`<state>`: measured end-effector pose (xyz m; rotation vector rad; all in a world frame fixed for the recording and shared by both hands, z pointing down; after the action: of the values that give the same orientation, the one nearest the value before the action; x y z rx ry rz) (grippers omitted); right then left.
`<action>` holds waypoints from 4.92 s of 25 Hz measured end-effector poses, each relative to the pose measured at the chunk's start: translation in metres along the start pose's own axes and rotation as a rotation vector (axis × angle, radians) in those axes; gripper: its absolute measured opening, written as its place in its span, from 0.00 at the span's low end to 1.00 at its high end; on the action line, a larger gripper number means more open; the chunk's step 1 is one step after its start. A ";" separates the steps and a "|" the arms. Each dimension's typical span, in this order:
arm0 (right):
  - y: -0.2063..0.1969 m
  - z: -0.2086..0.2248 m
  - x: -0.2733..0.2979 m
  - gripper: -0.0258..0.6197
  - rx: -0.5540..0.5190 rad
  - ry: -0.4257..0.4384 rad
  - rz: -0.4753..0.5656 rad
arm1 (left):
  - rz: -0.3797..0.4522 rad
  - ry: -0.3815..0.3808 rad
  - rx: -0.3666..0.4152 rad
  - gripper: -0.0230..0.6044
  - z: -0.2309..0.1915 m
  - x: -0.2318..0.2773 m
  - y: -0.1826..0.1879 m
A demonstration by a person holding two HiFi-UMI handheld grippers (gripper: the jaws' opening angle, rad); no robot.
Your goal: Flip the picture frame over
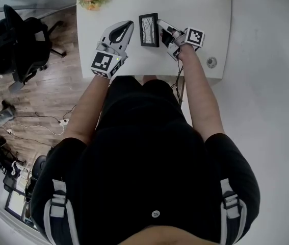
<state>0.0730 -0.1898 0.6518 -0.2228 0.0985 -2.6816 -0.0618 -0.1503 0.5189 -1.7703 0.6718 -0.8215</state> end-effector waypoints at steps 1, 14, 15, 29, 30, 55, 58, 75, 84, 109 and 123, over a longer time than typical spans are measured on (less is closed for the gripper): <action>0.000 0.003 -0.004 0.14 0.002 -0.008 0.002 | 0.005 0.001 0.004 0.04 0.002 0.000 0.002; 0.002 0.025 -0.016 0.16 -0.067 -0.175 0.004 | -0.007 0.018 0.018 0.04 0.000 -0.010 0.003; 0.002 0.027 -0.017 0.16 -0.067 -0.181 0.002 | -0.009 0.021 0.019 0.04 -0.001 -0.011 0.003; 0.002 0.035 -0.018 0.18 -0.113 -0.245 -0.049 | 0.023 0.069 0.033 0.04 0.002 -0.021 0.017; 0.002 0.037 -0.018 0.18 -0.111 -0.250 -0.051 | 0.023 0.073 0.033 0.04 0.002 -0.022 0.017; -0.012 -0.098 -0.039 0.20 -0.883 -0.210 -0.272 | -0.010 0.105 0.076 0.04 0.040 -0.020 0.035; -0.017 -0.134 -0.045 0.20 -1.044 -0.182 -0.230 | -0.003 0.101 0.070 0.04 0.047 -0.025 0.039; -0.035 -0.251 -0.085 0.15 -1.417 -0.059 0.008 | 0.129 0.027 0.141 0.04 0.104 -0.036 0.105; -0.026 -0.281 -0.090 0.10 -1.446 -0.056 0.075 | 0.163 0.002 0.155 0.04 0.112 -0.036 0.136; -0.014 -0.303 -0.096 0.06 -1.427 -0.031 0.145 | 0.192 -0.033 0.214 0.04 0.117 -0.034 0.159; -0.017 -0.311 -0.100 0.06 -1.431 -0.038 0.181 | 0.216 -0.012 0.209 0.04 0.110 -0.045 0.167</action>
<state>0.1004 -0.1203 0.3338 -0.6173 1.8655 -1.9213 -0.0125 -0.1068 0.3249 -1.4845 0.7281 -0.7059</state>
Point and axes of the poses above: the fingertips, and each gripper's own axes: x forward along the fingers, z to its right, y out of its top, the point moved 2 cm from there along -x, backward along the fingers, and after that the axes turned 2 degrees about -x, right-handed, at the moved point
